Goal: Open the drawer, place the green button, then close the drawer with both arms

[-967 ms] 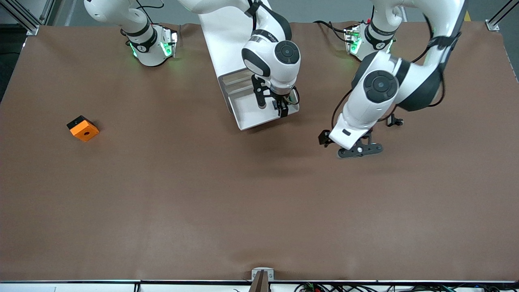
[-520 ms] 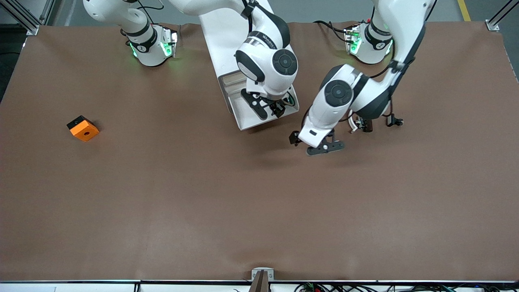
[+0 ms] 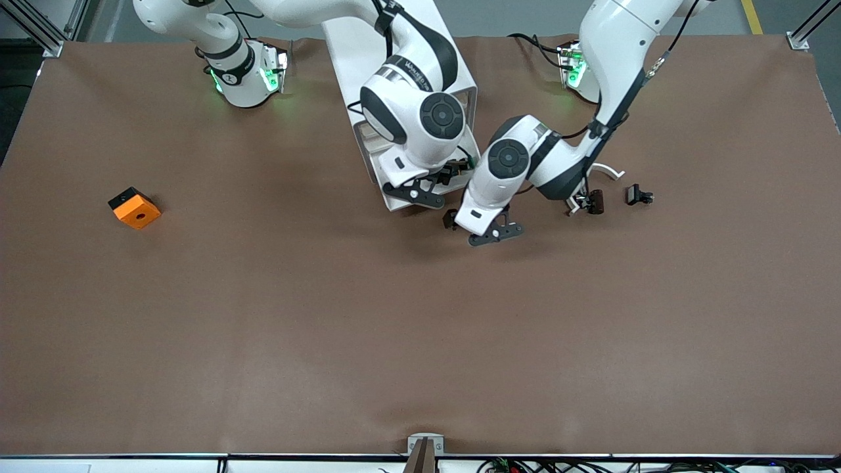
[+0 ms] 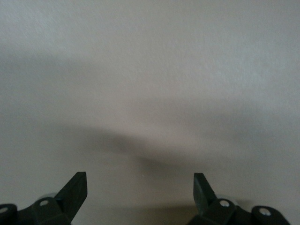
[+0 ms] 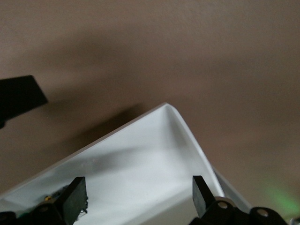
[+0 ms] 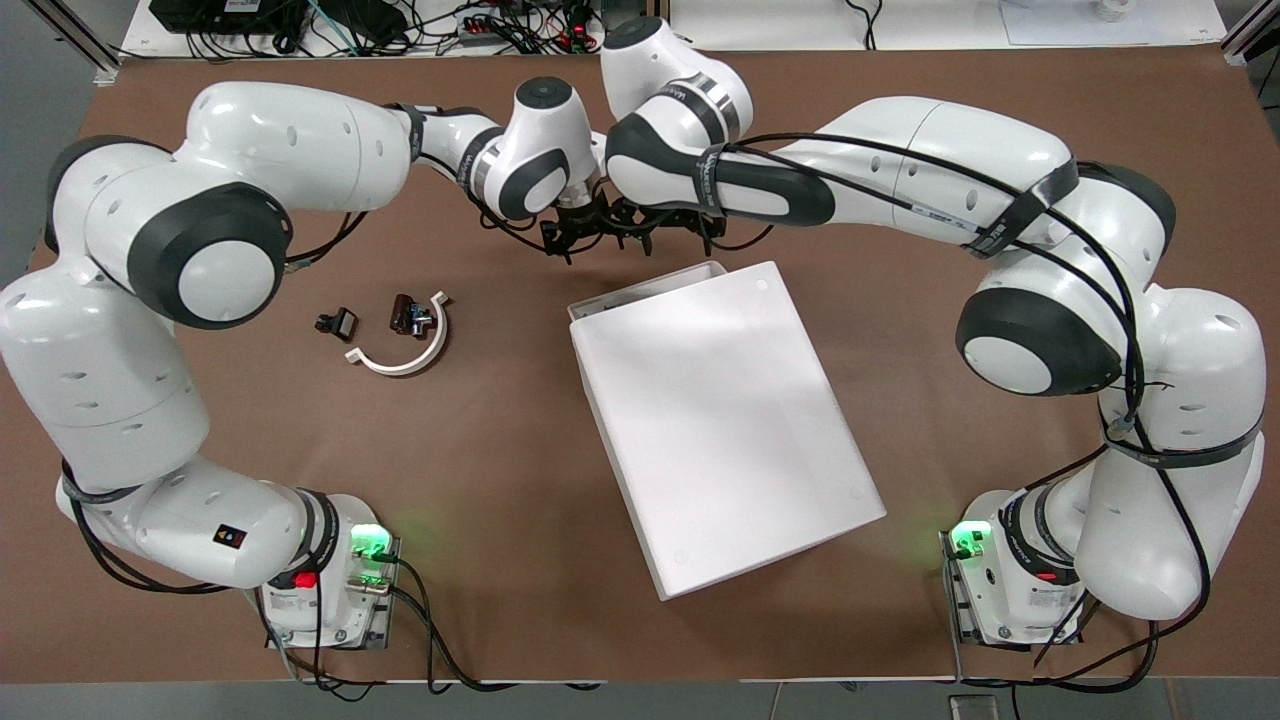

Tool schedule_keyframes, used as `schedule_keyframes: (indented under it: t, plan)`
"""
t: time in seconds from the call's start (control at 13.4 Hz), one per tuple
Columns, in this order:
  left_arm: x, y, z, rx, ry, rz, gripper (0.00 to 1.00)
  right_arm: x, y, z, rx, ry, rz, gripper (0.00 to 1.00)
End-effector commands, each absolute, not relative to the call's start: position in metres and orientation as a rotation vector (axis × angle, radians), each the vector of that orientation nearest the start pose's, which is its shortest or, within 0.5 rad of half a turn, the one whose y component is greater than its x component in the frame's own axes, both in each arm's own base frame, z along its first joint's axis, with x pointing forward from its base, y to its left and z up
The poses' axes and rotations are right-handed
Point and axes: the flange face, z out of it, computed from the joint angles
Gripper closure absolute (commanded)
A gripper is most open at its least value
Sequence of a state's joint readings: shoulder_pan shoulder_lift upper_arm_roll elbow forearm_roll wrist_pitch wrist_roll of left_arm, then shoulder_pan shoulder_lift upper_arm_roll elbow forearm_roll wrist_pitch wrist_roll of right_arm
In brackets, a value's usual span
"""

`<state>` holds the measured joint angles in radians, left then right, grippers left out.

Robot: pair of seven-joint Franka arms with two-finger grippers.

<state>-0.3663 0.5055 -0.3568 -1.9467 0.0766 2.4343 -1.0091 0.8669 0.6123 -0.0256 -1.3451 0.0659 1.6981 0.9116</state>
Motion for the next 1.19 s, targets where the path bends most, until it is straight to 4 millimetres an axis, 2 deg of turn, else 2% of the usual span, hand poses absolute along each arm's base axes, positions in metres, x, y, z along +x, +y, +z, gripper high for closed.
schedule_keyframes:
  t: [0.0, 0.07, 0.15, 0.37, 0.59, 0.74, 0.89, 1.12]
  plan:
    - [0.465, -0.413, 0.229, -3.193, -0.493, 0.164, 0.0, 0.48, 0.497, 0.372, -3.301, -0.251, 0.267, 0.0]
    - [0.458, -0.419, 0.222, -3.186, -0.505, 0.194, 0.0, 0.487, 0.49, 0.372, -3.311, -0.422, 0.23, 0.0]
    - [0.453, -0.424, 0.217, -3.185, -0.503, 0.213, 0.0, 0.495, 0.484, 0.373, -3.303, -0.511, 0.225, 0.0]
    - [0.44, -0.438, 0.214, -3.181, -0.525, 0.252, 0.0, 0.527, 0.451, 0.376, -3.27, -0.601, 0.234, 0.0]
    - [0.418, -0.462, 0.227, -3.166, -0.655, 0.283, 0.0, 0.558, 0.415, 0.383, -3.237, -0.655, 0.235, 0.0]
    - [0.41, -0.472, 0.233, -3.169, -0.68, 0.296, 0.0, 0.585, 0.377, 0.383, -3.211, -0.684, 0.257, 0.0]
    - [0.398, -0.48, 0.23, -3.154, -0.716, 0.327, 0.0, 0.604, 0.347, 0.383, -3.194, -0.708, 0.263, 0.0]
    - [0.373, -0.498, 0.224, -3.135, -0.721, 0.36, 0.0, 0.639, 0.277, 0.391, -3.151, -0.755, 0.268, 0.0]
